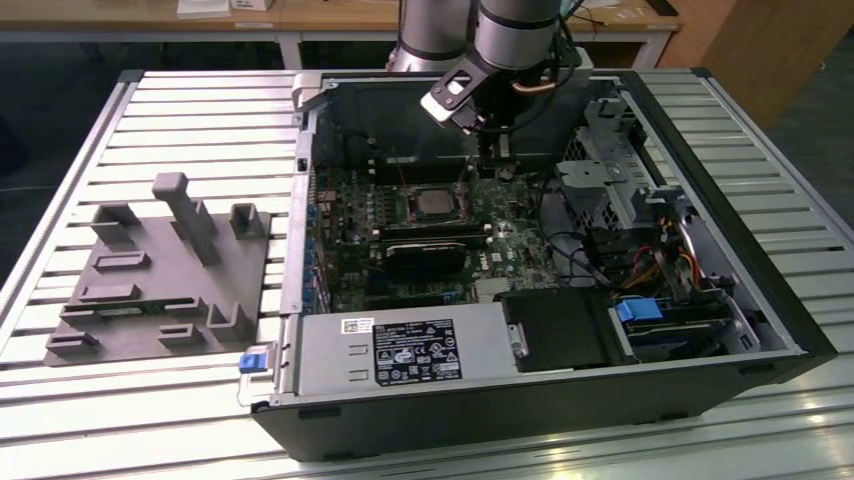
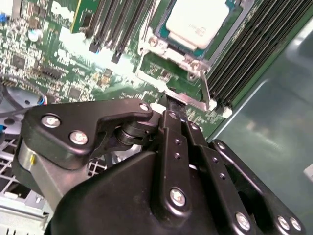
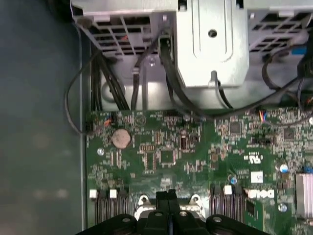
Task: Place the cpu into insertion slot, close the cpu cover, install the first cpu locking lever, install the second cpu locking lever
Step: 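Close the cpu cover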
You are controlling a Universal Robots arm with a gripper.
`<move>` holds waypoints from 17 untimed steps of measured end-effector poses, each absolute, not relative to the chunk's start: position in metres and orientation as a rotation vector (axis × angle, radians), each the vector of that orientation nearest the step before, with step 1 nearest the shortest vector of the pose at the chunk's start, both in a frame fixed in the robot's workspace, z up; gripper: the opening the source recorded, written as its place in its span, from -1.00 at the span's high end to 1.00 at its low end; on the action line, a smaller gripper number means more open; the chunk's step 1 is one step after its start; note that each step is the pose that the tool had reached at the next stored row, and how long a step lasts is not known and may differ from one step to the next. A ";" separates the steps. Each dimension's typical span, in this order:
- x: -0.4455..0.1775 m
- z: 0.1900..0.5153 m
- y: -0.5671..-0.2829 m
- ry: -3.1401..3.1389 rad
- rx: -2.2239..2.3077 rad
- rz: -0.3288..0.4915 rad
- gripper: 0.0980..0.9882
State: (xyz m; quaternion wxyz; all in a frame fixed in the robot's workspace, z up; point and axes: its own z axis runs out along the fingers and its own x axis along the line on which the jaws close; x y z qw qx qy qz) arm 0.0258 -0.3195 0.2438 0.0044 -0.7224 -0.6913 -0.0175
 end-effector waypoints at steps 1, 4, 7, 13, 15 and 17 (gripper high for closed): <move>0.023 0.244 -0.319 -2.166 -2.263 -0.055 0.98; 0.017 0.243 -0.319 -2.166 -2.263 -0.054 0.98; 0.013 0.242 -0.319 -2.166 -2.263 -0.055 0.98; 0.006 0.239 -0.319 -2.166 -2.263 -0.055 0.98; 0.003 0.238 -0.319 -2.166 -2.263 -0.055 0.98; 0.000 0.236 -0.319 -2.166 -2.263 -0.055 0.98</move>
